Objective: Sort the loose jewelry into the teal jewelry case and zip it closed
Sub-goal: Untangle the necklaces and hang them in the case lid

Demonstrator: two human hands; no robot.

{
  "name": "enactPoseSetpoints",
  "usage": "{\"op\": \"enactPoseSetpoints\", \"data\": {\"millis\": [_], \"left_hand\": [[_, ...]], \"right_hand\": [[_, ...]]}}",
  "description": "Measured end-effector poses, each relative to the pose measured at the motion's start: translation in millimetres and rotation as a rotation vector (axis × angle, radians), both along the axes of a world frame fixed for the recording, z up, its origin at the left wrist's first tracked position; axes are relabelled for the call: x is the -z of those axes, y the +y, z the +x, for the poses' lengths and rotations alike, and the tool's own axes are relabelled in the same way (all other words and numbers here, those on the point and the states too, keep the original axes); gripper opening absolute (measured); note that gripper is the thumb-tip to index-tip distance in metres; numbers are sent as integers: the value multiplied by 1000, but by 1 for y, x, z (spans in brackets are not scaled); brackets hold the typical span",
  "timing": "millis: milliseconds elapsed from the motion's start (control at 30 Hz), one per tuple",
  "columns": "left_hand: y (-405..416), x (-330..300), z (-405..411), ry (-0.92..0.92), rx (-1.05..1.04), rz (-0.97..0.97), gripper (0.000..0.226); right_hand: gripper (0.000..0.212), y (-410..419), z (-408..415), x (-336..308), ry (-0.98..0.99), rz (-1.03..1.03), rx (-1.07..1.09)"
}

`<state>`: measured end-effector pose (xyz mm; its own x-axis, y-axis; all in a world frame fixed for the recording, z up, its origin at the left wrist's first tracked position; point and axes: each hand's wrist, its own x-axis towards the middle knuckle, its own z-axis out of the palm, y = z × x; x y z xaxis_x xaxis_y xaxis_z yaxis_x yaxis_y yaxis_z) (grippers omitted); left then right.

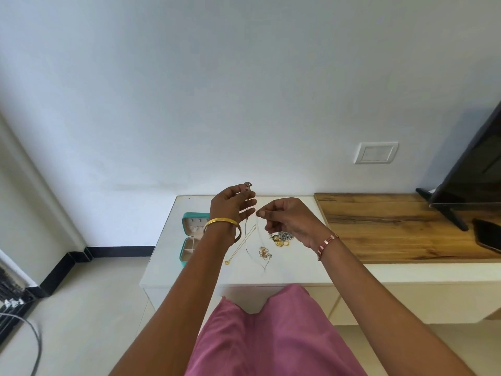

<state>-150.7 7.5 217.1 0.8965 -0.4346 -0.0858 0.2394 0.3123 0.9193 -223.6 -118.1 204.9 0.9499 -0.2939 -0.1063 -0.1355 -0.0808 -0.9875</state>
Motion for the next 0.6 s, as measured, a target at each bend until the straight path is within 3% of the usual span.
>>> {"op": "enactPoseSetpoints", "data": {"millis": [367,600], "left_hand": [[-1,4,-2,40,69,-18,13],[3,7,4,137,20,-68,10]], "right_hand": [[5,5,3,6,36,-56,-31],[15,1,0,7,-6,34,-46]]}}
